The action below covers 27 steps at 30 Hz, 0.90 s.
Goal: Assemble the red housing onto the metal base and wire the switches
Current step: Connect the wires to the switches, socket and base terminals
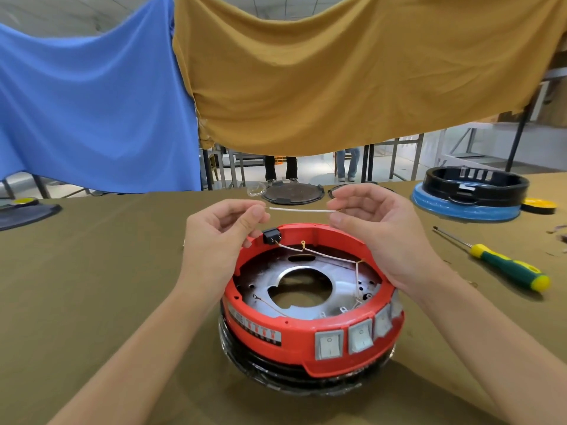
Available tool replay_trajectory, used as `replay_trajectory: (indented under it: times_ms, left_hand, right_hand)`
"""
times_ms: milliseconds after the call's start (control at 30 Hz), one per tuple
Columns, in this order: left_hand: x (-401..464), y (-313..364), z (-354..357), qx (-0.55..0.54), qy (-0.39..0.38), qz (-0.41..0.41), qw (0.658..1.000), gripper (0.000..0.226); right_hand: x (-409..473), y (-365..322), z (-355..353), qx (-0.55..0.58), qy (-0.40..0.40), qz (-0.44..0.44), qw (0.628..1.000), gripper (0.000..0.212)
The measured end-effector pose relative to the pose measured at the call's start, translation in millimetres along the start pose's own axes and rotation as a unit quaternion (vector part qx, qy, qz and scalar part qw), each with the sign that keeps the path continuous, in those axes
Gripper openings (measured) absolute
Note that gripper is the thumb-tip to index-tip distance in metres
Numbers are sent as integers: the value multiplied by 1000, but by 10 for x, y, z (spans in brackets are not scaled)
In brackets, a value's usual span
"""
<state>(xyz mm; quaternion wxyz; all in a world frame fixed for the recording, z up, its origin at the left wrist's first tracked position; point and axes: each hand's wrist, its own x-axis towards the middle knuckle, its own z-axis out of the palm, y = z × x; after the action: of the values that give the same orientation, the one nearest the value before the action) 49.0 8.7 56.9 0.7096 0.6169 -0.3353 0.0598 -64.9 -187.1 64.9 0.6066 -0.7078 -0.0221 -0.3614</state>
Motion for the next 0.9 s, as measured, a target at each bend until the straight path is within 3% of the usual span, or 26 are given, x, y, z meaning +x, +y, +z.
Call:
replay_trajectory:
  times_ms: [200, 300, 467, 633, 900]
  left_hand:
    - [-27, 44, 7, 22, -5, 32, 999, 6]
    - [-46, 61, 53, 93, -49, 91, 990, 20]
    - [-58, 81, 50, 127, -71, 118, 982, 16]
    - [-57, 108, 51, 117, -83, 97, 985, 12]
    - [-74, 153, 65, 83, -98, 112, 985, 10]
  right_hand:
    - [-19, -33, 26, -44, -10, -9, 999, 23]
    - [-44, -70, 78, -140, -63, -37, 987, 13]
    - [-55, -77, 139, -253, -95, -94, 958, 10]
    - [-61, -56, 127, -274, -49, -141, 950, 8]
    - [-81, -68, 130, -271, -60, -155, 948, 8]
